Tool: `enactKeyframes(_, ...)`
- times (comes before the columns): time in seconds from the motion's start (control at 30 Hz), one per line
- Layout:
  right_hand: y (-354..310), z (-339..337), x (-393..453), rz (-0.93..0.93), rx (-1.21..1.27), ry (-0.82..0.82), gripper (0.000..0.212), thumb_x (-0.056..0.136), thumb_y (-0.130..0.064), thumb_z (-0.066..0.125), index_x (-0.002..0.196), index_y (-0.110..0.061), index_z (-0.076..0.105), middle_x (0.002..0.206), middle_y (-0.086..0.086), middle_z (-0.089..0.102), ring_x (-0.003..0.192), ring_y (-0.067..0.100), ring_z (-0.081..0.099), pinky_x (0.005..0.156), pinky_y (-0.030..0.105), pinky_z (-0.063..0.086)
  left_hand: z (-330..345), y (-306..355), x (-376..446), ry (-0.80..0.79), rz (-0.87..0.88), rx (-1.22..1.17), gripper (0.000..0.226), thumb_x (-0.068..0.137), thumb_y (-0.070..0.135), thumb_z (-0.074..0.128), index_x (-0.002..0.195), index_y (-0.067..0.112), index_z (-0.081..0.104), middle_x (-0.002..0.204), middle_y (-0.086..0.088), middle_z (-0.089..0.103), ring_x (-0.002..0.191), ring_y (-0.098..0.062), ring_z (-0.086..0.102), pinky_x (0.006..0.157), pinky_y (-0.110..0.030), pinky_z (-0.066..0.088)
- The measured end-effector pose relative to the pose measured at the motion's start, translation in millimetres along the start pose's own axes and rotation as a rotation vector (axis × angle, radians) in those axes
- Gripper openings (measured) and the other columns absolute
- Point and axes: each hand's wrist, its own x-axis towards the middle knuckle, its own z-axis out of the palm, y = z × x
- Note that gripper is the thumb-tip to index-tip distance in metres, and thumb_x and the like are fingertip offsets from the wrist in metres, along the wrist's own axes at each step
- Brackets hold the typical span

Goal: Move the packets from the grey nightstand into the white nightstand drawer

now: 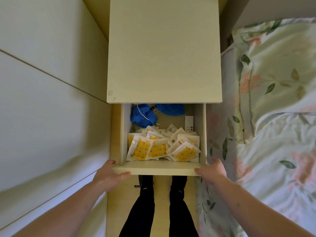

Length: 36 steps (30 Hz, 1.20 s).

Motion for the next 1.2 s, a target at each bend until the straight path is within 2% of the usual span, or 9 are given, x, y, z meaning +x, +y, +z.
enactKeyframes(0.13,-19.2,-5.6,0.5,-0.053,0.036,0.027,0.098,0.082,-0.017,0.084,0.16,-0.018,0.024,0.153,0.012,0.046,0.118,0.033,0.062,0.1,0.046,0.055,-8.1,15.1,4.8,0.047,0.01,-0.104,0.09,0.077,0.05,0.085,0.149,0.022,0.039,0.133,-0.006,0.058,0.112,-0.029,0.063,0.096,-0.043,0.057)
enactKeyframes(0.3,-54.2,-13.9,3.0,-0.119,0.098,0.088,0.1,0.083,-0.019,0.084,0.161,-0.021,0.02,0.152,0.012,0.047,0.121,0.033,0.06,0.089,0.039,0.053,-22.0,42.7,13.7,0.12,0.06,-0.203,0.095,0.077,0.052,0.084,0.153,0.02,0.037,0.136,-0.006,0.059,0.116,-0.027,0.061,0.095,-0.039,0.056)
enactKeyframes(0.43,-84.4,-18.1,7.2,-0.173,0.147,0.153,0.11,0.082,-0.023,0.085,0.162,-0.024,0.01,0.156,0.014,0.044,0.126,0.037,0.058,0.1,0.047,0.054,-36.8,74.3,20.9,0.181,0.095,-0.266,0.093,0.08,0.049,0.082,0.154,0.017,0.035,0.14,-0.009,0.057,0.122,-0.03,0.058,0.097,-0.039,0.054)
enactKeyframes(0.57,-112.3,-18.9,9.0,-0.261,0.207,0.24,0.12,0.083,-0.023,0.084,0.162,-0.027,-0.006,0.163,0.013,0.032,0.142,0.038,0.044,0.106,0.051,0.048,-53.0,102.4,31.7,0.23,0.112,-0.329,0.092,0.08,0.05,0.082,0.153,0.015,0.036,0.139,-0.01,0.058,0.123,-0.031,0.058,0.1,-0.041,0.053)
enactKeyframes(0.73,-143.1,-22.3,13.7,-0.374,0.227,0.274,0.118,0.085,-0.017,0.082,0.163,-0.024,-0.006,0.169,0.007,0.017,0.151,0.032,0.029,0.114,0.048,0.039,-64.3,132.7,40.8,0.303,0.163,-0.4,0.085,0.084,0.047,0.08,0.15,0.015,0.035,0.142,-0.011,0.056,0.129,-0.032,0.055,0.102,-0.042,0.048)
enactKeyframes(0.83,-151.3,-23.2,19.4,-0.415,0.243,0.262,0.117,0.083,-0.012,0.081,0.163,-0.025,-0.004,0.167,0.005,0.019,0.146,0.029,0.037,0.111,0.042,0.041,-66.0,144.5,48.3,0.305,0.207,-0.451,0.097,0.082,0.05,0.081,0.155,0.019,0.025,0.15,-0.008,0.05,0.131,-0.031,0.054,0.106,-0.042,0.048)
enactKeyframes(0.97,-153.1,-28.4,19.1,-0.412,0.334,0.257,0.117,0.081,-0.013,0.08,0.161,-0.035,-0.002,0.158,-0.002,0.039,0.114,0.016,0.059,0.1,0.041,0.052,-70.5,151.4,53.8,0.307,0.264,-0.495,0.101,0.074,0.052,0.086,0.152,0.024,0.028,0.148,0.002,0.049,0.114,-0.028,0.065,0.099,-0.044,0.055)
enactKeyframes(1.1,-150.4,-33.1,7.4,-0.443,0.324,0.229,0.111,0.085,-0.009,0.076,0.16,-0.039,-0.001,0.156,-0.003,0.044,0.118,0.013,0.06,0.079,0.031,0.051,-77.5,145.3,54.4,0.244,0.29,-0.572,0.105,0.066,0.048,0.091,0.151,0.029,0.033,0.149,0.007,0.047,0.127,-0.02,0.054,0.101,-0.045,0.055)
enactKeyframes(1.2,-140.4,-33.9,-16.6,-0.506,0.305,0.204,0.107,0.088,-0.007,0.073,0.159,-0.043,0.002,0.16,-0.003,0.039,0.129,0.013,0.056,0.087,0.036,0.057,-74.8,138.0,40.0,0.23,0.342,-0.494,0.099,0.076,0.036,0.087,0.154,0.026,0.028,0.156,0.006,0.041,0.122,-0.02,0.057,0.093,-0.036,0.056)
